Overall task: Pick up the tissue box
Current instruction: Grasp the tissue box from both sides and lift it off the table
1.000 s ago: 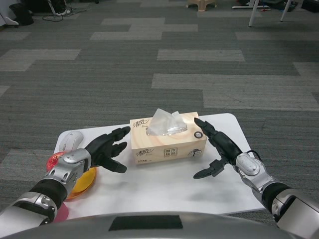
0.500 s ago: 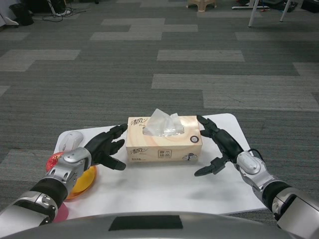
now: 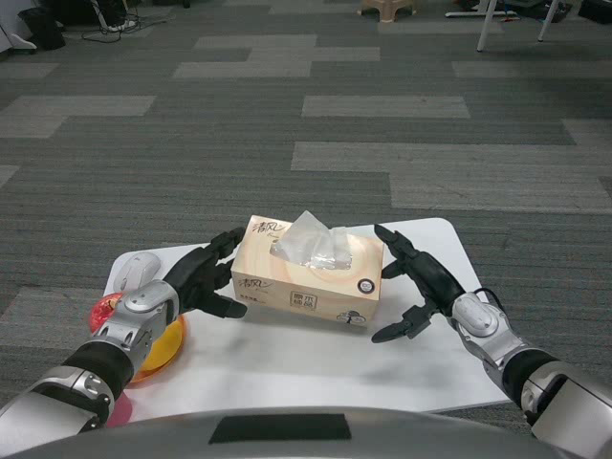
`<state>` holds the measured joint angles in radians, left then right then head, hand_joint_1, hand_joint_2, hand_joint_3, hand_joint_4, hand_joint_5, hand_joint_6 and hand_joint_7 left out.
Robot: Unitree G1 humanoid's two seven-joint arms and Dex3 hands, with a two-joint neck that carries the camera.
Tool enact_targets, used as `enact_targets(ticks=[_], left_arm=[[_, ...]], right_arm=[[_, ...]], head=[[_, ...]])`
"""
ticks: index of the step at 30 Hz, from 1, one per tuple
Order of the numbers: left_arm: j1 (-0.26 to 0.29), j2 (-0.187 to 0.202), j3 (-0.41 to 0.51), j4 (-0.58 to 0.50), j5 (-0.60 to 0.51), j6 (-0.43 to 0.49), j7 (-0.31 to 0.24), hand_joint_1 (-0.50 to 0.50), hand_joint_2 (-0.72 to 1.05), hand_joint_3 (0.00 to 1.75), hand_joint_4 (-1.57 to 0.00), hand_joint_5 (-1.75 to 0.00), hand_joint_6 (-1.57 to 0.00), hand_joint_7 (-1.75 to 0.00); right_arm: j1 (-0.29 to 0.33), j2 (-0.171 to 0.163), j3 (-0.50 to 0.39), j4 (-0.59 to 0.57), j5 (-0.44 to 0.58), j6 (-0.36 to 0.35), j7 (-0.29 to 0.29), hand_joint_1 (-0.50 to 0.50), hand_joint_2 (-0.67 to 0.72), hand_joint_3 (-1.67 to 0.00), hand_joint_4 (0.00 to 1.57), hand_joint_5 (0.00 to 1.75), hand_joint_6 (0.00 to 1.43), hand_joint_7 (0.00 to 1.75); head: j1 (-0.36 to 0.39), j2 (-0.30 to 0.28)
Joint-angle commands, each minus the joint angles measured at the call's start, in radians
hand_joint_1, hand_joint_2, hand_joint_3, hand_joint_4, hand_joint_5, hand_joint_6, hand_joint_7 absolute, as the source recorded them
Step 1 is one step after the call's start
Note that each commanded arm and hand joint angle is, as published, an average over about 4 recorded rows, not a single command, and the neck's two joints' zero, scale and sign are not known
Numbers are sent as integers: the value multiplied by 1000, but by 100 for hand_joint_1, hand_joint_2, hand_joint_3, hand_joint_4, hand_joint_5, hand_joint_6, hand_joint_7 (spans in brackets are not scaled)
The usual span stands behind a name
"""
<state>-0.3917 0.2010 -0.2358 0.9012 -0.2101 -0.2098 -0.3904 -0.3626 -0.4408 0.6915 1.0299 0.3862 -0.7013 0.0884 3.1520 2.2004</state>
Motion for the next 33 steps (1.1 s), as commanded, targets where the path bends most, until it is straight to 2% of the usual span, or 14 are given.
enact_targets(ticks=[1,17,22,29,33], left_arm=[[-19,-14,-19,15,-32,-56,3,50,105,17,0,0,0,0],[-19,-14,-57,28,-88,-76,8,50,105,17,0,0,0,0],[-19,-14,-63,28,-103,-76,3,50,105,17,0,0,0,0],[-19,-14,-83,28,-129,-76,-17,50,105,17,0,0,0,0],[-19,-13,-120,22,-193,-76,-48,50,105,17,-1,0,0,0]], right_arm=[[-15,24,9,-4,-6,-10,10,-42,-3,-32,16,145,0,5],[-15,24,12,-4,-6,-12,4,-42,-3,-32,23,145,0,7],[-15,24,11,-4,-6,-12,3,-42,-10,-32,26,145,0,7],[-15,24,11,-4,-6,-15,2,-42,-16,-32,39,150,0,7],[-16,24,8,-4,-6,-18,-12,-43,-26,-40,51,148,0,7]], head=[[0,1],[-2,1],[-3,2],[-4,4],[-6,7]])
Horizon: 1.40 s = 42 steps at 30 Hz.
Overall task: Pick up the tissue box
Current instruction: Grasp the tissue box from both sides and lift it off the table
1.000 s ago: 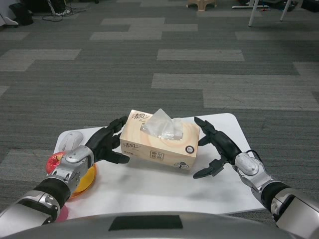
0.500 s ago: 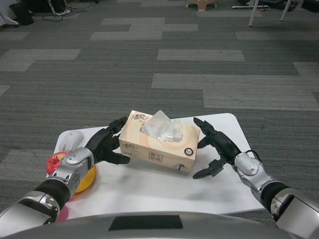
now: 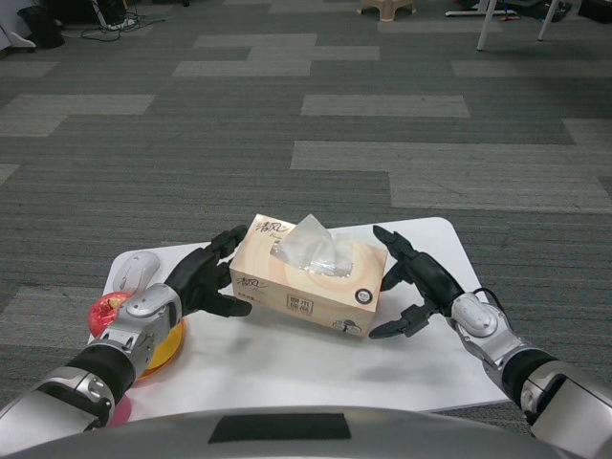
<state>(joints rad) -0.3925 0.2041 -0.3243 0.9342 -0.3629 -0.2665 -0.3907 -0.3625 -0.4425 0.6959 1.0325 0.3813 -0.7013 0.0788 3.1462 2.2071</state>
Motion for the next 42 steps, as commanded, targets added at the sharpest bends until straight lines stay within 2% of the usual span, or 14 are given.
enact_targets(ticks=[1,5,8,12,18,23,27,31,42], left_arm=[[-19,-16,-35,-11,-46,-19,-50,50,105,17,-2,0,0,0],[-19,-15,-55,-13,-67,-19,-68,50,105,17,-4,0,0,0],[-17,-15,-58,-17,-70,-19,-81,50,105,17,-4,0,0,0],[-15,-15,-58,-23,-72,-19,-91,50,105,17,-4,0,0,0],[-6,-15,-60,-34,-77,-32,-102,50,105,13,-7,0,0,0],[-3,-15,-70,-32,-100,-74,-103,50,105,17,-9,0,0,0],[-1,-17,-67,-30,-100,-122,-103,50,96,9,-14,0,0,0],[0,-17,-66,-27,-100,-155,-102,50,96,9,-19,0,0,0],[9,-17,-74,-29,-100,-178,-103,50,96,9,-19,0,0,0]], right_arm=[[-16,25,4,-7,-2,-19,-7,-44,-27,-40,54,150,0,7],[-16,28,2,-12,-2,-24,-27,-46,-29,-40,62,148,0,7],[-19,30,2,-14,-2,-24,-35,-46,-29,-44,63,155,0,7],[-22,32,2,-14,-2,-24,-43,-46,-29,-48,66,155,0,7],[-29,37,1,-9,-2,-26,-67,-44,-29,-48,66,155,0,7],[-39,38,4,-8,-2,-26,-85,-42,-35,-48,66,145,0,7],[-46,38,13,-11,-3,-27,-96,-41,-35,-48,65,145,0,7],[-52,38,20,-19,-5,-29,-97,-38,-35,-48,62,145,0,7],[-63,38,26,-26,-5,-29,-99,-35,-35,-48,60,145,0,7]], head=[[-1,1],[-3,4],[-3,5],[-4,7],[-6,12],[-6,14],[-6,14],[-2,18],[-1,19]])
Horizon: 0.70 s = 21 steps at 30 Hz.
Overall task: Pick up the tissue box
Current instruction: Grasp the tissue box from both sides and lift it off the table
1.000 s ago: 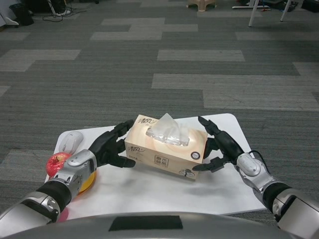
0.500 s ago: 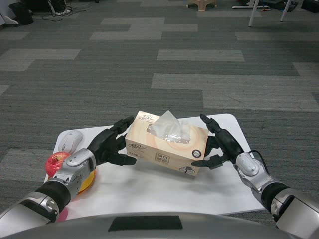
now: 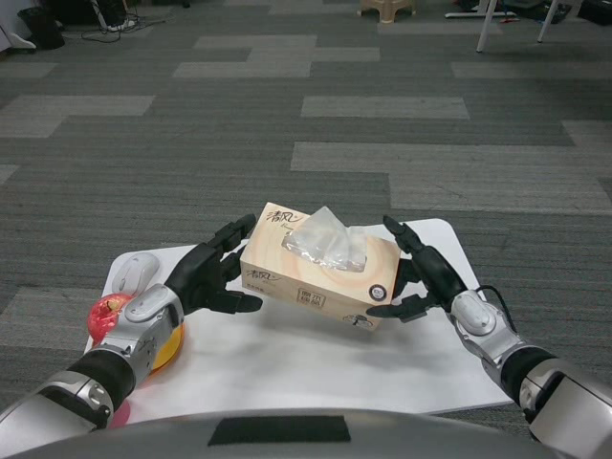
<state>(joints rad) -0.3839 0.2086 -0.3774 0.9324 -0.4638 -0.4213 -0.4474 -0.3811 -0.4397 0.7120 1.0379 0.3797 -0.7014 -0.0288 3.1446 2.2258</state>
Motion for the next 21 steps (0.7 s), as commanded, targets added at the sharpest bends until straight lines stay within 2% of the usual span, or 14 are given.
enact_targets(ticks=[1,9,12,16,21], left_arm=[[1,-21,-21,-27,1,-25,-47,50,96,9,-19,0,0,0],[3,-21,-20,-28,1,-34,-47,50,96,9,-22,0,0,0],[3,-21,-20,-27,1,-34,-47,50,96,9,-22,0,0,0],[6,-21,-19,-29,0,-34,-47,50,96,9,-22,0,0,0],[10,-21,-15,-29,-1,-41,-47,50,96,9,-22,0,0,0]], right_arm=[[-45,35,11,-32,-4,-29,9,-35,-35,-48,60,145,0,7],[-50,33,11,-37,-4,-29,9,-33,-35,-48,60,145,0,7],[-55,31,13,-38,-4,-29,9,-33,-40,-48,60,145,0,7],[-62,26,14,-43,-4,-29,6,-33,-41,-56,57,145,0,7],[-74,20,12,-51,-4,-29,3,-29,-41,-56,54,145,0,7]], head=[[1,1],[1,1],[1,1],[3,4],[7,8]])
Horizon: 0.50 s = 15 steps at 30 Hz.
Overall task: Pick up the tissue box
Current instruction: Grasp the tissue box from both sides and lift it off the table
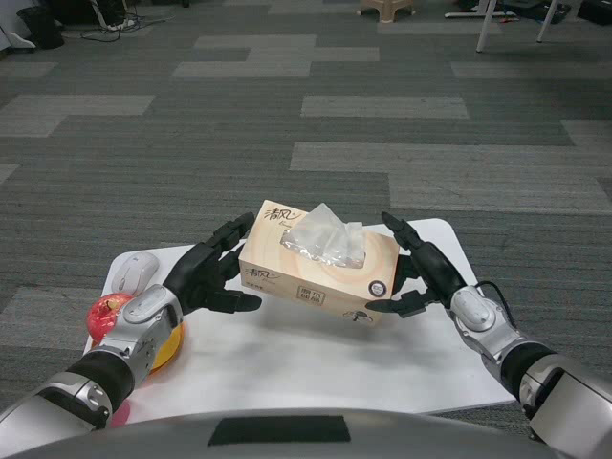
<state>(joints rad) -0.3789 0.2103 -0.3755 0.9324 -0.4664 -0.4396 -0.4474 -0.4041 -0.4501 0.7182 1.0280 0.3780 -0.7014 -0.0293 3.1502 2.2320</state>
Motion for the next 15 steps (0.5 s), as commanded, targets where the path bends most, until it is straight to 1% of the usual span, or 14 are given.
enact_targets(ticks=[1,4,6,8,10,12,15], left_arm=[[6,-22,-16,-30,2,-25,-47,50,96,9,-22,0,0,0],[10,-22,-12,-32,2,-32,-47,50,96,9,-22,0,0,0],[12,-22,-9,-33,2,-34,-47,50,96,9,-22,0,0,0],[15,-23,-6,-37,2,-40,-48,50,96,9,-22,0,0,0],[19,-22,-5,-41,2,-46,-48,50,96,9,-22,0,0,0],[23,-21,-3,-47,2,-47,-50,50,96,9,-22,0,0,0],[30,-19,-1,-52,2,-56,-54,50,96,9,-22,0,0,0]], right_arm=[[-54,30,6,-43,-2,-29,2,-29,-41,-56,54,145,0,9],[-58,25,6,-51,-2,-29,2,-29,-41,-56,50,145,0,10],[-62,23,6,-56,-2,-29,2,-29,-41,-56,49,145,0,7],[-66,20,6,-62,-2,-29,2,-29,-41,-56,47,145,0,10],[-70,17,6,-69,-2,-29,2,-27,-41,-56,44,145,0,10],[-74,14,6,-73,-2,-29,3,-25,-41,-56,43,145,0,7],[-80,8,6,-79,-2,-29,4,-25,-41,-56,43,145,0,12]], head=[[2,3],[3,3],[5,4],[5,5],[4,5],[5,7],[6,8]])
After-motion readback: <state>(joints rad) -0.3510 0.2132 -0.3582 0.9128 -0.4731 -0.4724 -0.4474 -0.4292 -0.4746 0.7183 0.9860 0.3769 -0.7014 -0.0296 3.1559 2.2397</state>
